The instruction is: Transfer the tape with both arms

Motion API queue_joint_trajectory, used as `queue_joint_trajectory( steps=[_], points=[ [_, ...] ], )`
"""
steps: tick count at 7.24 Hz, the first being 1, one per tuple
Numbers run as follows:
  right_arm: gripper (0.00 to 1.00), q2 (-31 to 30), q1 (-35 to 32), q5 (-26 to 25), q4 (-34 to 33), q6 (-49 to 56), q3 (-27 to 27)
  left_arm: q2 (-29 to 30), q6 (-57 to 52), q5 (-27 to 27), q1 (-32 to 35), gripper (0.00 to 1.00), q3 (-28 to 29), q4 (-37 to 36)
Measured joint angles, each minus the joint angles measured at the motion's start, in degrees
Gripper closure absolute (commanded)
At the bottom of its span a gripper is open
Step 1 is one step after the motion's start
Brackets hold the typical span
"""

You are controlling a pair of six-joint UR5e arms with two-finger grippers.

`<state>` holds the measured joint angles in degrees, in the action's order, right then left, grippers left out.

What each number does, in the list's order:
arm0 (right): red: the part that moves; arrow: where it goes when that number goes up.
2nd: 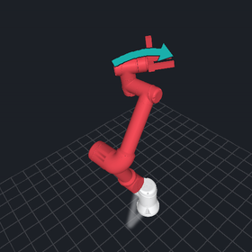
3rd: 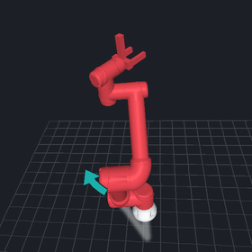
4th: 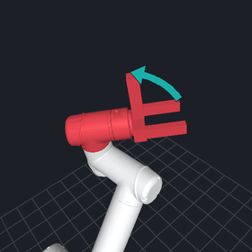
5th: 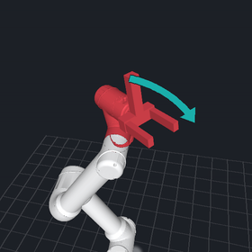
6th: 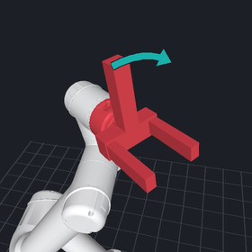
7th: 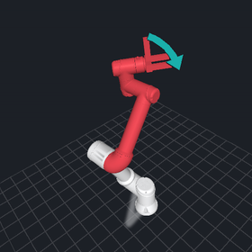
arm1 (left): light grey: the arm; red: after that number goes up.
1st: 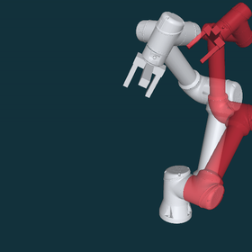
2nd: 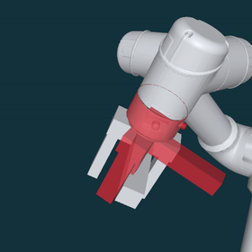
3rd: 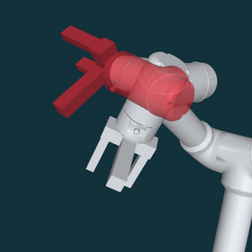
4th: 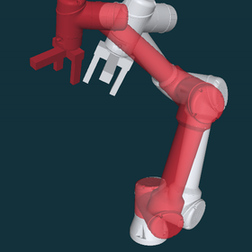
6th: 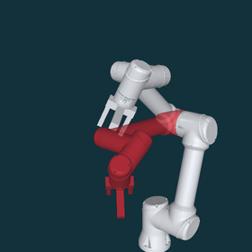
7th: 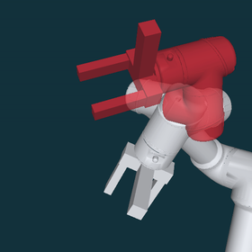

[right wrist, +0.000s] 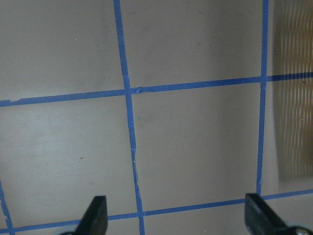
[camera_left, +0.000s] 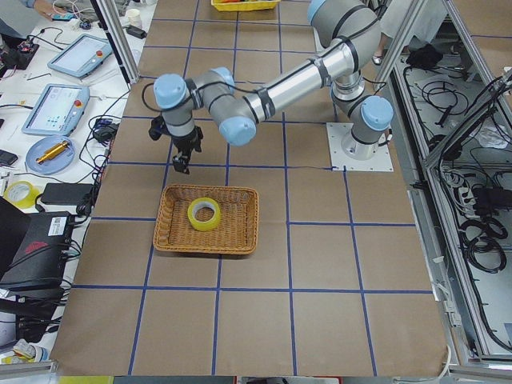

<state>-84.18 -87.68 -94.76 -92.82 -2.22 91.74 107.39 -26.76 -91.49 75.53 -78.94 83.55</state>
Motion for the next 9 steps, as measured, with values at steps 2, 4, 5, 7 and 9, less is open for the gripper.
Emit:
queue_joint_trajectory(
  steps=[2,4,5,7,9],
  points=[
    [0.0,-0.15,-0.21,0.09,-1.52,0.1,-0.27,-5.86,20.26,-0.29,12.76,0.0,-3.3,0.38],
    [0.0,-0.19,-0.35,0.12,-2.17,0.11,-0.75,-11.31,31.16,-0.44,19.22,0.0,-5.77,0.46],
    [0.0,-0.2,-0.37,0.11,-2.24,0.11,-0.8,-13.34,32.74,-0.72,20.02,0.0,-6.9,0.44],
    [0.0,-0.15,-0.38,0.12,-2.3,0.11,-0.78,-15.62,33.37,-0.74,17.99,0.0,-7.76,0.87],
    [0.0,-0.12,-0.38,0.22,-2.35,0.08,-0.84,-17.63,33.35,-1.01,16.31,0.0,-8.35,4.72]
  ],
)
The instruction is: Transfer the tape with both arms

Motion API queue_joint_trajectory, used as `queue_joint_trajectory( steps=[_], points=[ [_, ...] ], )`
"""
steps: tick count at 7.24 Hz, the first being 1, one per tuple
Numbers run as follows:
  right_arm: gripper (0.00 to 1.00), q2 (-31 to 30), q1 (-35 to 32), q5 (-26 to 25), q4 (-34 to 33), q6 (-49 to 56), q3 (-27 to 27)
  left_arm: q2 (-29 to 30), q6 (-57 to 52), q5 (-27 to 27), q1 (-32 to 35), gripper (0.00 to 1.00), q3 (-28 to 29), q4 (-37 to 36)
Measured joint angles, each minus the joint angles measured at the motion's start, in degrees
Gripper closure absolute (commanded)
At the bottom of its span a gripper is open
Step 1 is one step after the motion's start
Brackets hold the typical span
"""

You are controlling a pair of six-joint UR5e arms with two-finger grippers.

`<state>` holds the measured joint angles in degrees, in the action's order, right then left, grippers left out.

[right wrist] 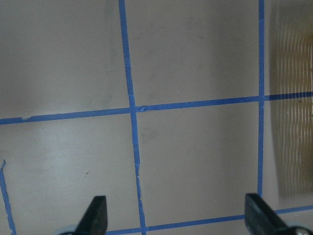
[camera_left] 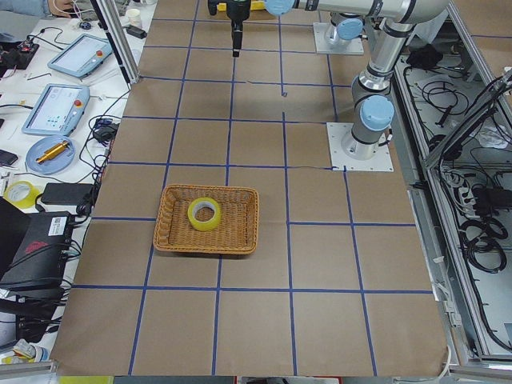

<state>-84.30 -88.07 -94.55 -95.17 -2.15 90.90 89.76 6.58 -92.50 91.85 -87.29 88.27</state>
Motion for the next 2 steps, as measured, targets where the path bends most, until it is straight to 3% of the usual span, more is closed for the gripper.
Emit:
queue_joint_trajectory(
  steps=[2],
  points=[
    [0.0,-0.04,0.0,0.02,-0.01,0.01,-0.06,-1.13,-0.02,0.14,-0.05,0.0,-0.08,1.71]
  ],
)
